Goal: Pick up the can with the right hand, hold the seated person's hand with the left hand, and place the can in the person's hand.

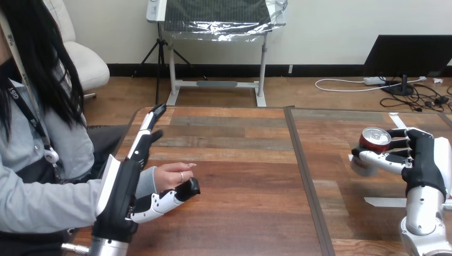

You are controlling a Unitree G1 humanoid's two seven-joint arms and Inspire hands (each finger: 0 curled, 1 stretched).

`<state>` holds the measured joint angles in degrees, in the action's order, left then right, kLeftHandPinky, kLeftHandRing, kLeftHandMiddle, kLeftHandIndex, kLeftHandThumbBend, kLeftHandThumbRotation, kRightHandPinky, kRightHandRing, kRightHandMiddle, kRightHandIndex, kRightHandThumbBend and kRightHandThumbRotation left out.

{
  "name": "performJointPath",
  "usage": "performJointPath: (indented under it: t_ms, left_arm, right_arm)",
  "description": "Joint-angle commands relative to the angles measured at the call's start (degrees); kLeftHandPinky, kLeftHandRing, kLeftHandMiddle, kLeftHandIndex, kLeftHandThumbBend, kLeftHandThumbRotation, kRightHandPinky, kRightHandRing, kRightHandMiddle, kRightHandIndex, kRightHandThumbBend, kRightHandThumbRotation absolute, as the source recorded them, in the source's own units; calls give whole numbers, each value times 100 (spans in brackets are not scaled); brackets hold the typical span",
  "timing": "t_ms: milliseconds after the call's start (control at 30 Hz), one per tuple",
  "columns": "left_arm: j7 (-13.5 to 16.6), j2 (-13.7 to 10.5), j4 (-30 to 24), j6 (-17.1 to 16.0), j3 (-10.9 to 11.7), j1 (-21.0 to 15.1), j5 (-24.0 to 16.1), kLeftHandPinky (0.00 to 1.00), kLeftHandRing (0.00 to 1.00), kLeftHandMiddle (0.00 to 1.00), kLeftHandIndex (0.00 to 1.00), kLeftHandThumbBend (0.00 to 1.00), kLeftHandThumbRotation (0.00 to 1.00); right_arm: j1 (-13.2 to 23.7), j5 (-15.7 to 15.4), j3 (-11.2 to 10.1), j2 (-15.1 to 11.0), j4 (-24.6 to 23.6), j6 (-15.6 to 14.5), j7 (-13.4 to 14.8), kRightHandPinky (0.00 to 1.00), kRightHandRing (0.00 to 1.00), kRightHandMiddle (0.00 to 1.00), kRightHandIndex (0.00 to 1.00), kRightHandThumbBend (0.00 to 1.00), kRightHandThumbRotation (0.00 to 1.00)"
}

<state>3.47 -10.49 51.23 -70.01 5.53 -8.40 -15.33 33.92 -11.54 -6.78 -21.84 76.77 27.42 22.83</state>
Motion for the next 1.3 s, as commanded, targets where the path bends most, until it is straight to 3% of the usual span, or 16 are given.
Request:
performJointPath:
  t_ms: [0, 267, 533, 767, 1033, 1267]
  left_arm:
    - [394, -231, -232, 233, 50, -320, -396, 93, 98, 98, 96, 100, 57]
    - [1288, -544, -624, 1004, -19, -313, -1389, 87, 93, 95, 95, 100, 53]
    - [1706, -804, -970, 1780, -177, -292, -1940, 82, 89, 92, 94, 100, 48]
    - [1747, -1032, -1185, 2283, -326, -318, -2103, 80, 88, 92, 94, 100, 44]
    - [1729, -1244, -1121, 2478, -466, -450, -2054, 79, 87, 91, 93, 100, 38]
    - [1750, -1444, -935, 2603, -589, -632, -2089, 73, 80, 86, 90, 100, 34]
  right_arm:
    - [324, 55, 20, 68, -280, 261, -39, 44, 45, 50, 54, 79, 0]
    - [308, 89, 12, 109, -321, 387, -135, 44, 45, 49, 54, 78, 0]
    - [298, 53, 56, 146, -353, 457, -122, 41, 43, 49, 53, 78, 0]
    - [276, 59, 77, 183, -392, 504, -203, 40, 42, 49, 54, 77, 0]
    - [240, 48, 114, 219, -446, 595, -244, 39, 42, 49, 54, 77, 0]
    - [195, -14, 226, 260, -514, 714, -188, 38, 42, 49, 53, 78, 0]
